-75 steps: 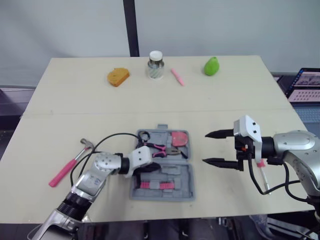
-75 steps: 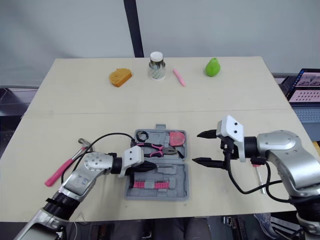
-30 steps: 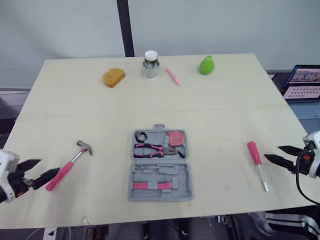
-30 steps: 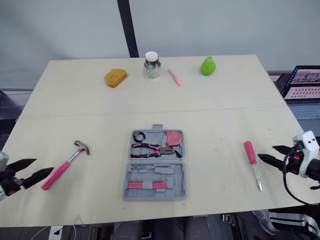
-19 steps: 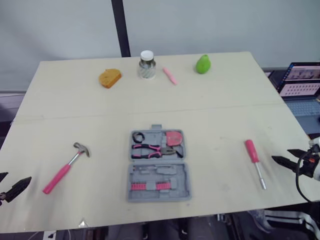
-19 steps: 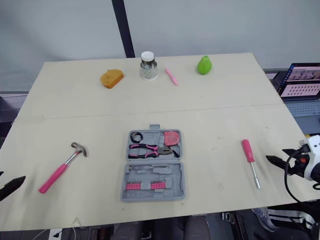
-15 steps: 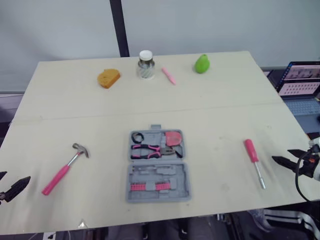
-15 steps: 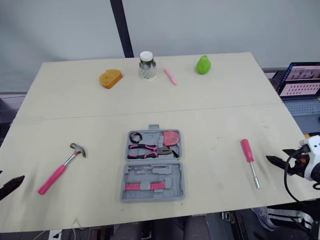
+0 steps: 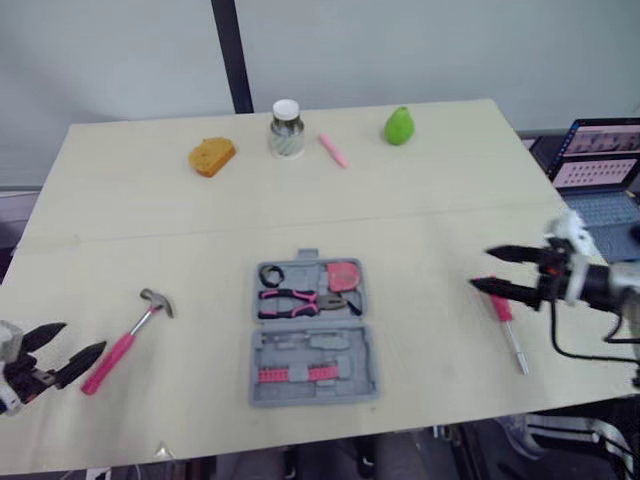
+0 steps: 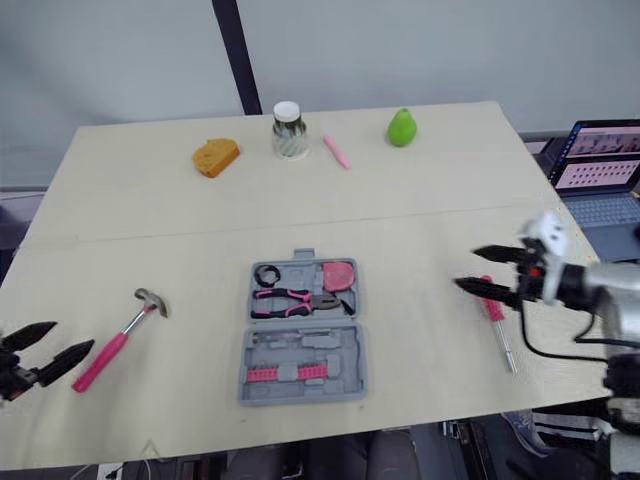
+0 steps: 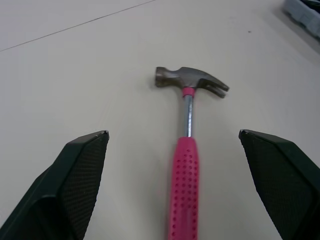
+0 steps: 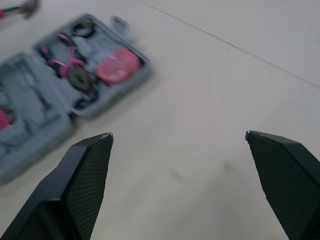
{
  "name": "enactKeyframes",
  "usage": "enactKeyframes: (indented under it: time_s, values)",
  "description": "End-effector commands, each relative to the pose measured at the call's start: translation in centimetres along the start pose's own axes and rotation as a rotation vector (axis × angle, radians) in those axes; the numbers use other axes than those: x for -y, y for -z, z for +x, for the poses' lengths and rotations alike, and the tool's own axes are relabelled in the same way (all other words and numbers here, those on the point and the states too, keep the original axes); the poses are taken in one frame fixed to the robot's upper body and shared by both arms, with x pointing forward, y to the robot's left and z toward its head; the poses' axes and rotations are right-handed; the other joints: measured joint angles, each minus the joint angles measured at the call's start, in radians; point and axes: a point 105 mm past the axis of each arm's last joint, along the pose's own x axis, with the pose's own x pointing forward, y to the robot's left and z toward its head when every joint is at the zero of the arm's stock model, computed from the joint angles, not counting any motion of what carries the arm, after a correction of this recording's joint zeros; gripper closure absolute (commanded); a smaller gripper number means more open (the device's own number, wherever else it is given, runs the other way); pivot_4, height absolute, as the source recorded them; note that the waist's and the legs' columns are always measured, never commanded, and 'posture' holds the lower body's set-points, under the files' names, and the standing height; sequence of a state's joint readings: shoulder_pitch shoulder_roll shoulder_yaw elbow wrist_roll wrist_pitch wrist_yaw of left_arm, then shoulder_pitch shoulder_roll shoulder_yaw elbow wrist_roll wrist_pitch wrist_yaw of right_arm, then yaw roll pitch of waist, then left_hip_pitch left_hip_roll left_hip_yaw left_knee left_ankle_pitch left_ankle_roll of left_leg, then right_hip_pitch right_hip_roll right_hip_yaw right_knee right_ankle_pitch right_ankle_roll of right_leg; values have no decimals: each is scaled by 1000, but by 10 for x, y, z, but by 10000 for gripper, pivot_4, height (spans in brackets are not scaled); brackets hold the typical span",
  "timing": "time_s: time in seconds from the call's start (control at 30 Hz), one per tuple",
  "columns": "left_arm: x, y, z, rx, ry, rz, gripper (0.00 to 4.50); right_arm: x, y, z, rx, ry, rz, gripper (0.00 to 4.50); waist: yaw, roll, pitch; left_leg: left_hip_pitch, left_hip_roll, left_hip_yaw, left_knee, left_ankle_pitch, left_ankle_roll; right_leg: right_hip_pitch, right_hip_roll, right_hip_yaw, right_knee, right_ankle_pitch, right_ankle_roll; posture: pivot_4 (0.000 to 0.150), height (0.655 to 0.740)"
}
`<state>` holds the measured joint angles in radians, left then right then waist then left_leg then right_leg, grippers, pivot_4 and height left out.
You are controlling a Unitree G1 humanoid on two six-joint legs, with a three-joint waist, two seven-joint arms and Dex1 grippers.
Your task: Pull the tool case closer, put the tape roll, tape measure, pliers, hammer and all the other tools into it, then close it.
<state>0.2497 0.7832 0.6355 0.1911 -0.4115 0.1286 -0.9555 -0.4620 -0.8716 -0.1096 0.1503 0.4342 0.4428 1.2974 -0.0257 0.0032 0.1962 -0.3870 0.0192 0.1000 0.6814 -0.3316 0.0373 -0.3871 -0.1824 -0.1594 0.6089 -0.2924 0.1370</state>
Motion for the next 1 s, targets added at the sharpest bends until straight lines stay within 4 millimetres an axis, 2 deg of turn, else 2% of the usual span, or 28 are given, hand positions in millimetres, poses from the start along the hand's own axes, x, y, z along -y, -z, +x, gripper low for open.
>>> enactKeyframes:
  time_s: [0.03, 0.2, 0.3, 0.47, 0.63, 0.77, 1.0]
  values:
    - [11, -4, 24, 22, 56, 65, 356, -36, -36, 33, 53, -206, -118, 0, 5, 0, 0, 0, -1, 0, 0, 0, 0, -1, -1, 0, 1, 0, 0, 1500, 7400]
    - [21, 3, 57, 33, 86, 85, 356, -66, -54, 65, 65, -362, -231, 0, 22, -4, -2, -2, -2, 1, 1, 1, 2, -3, -1, 1, 3, 0, 0, 1500, 7400]
    - [19, 6, 74, 35, 67, 74, 356, -69, -63, 76, 79, -378, -275, 0, 23, -4, -2, -2, -3, 3, 1, 1, 3, -4, -1, 0, 4, 0, 0, 1500, 7400]
    - [11, 7, 89, 30, 53, 42, 356, -71, -69, 81, 90, -374, -308, 0, 21, -6, -3, -3, -4, 3, 1, 2, 3, -4, -1, 0, 5, 0, 0, 1500, 7400]
    - [9, 5, 93, 30, 57, 49, 356, -74, -75, 82, 106, -367, -324, 0, 20, -6, -3, -3, -4, 4, 2, 2, 3, -5, -1, 0, 5, 0, 0, 1500, 7400]
    - [10, 11, 94, -12, 80, 84, 356, -77, -77, 80, 107, -365, -332, 0, 19, -6, -3, -2, -4, 4, 2, 2, 3, -5, -1, 0, 6, 0, 0, 1500, 7400]
    - [-3, 4, 83, -13, 45, 90, 356, -83, -77, 78, 113, -367, -329, 0, 19, -6, -3, -2, -3, 4, 2, 2, 3, -5, -1, 0, 6, 0, 0, 1500, 7400]
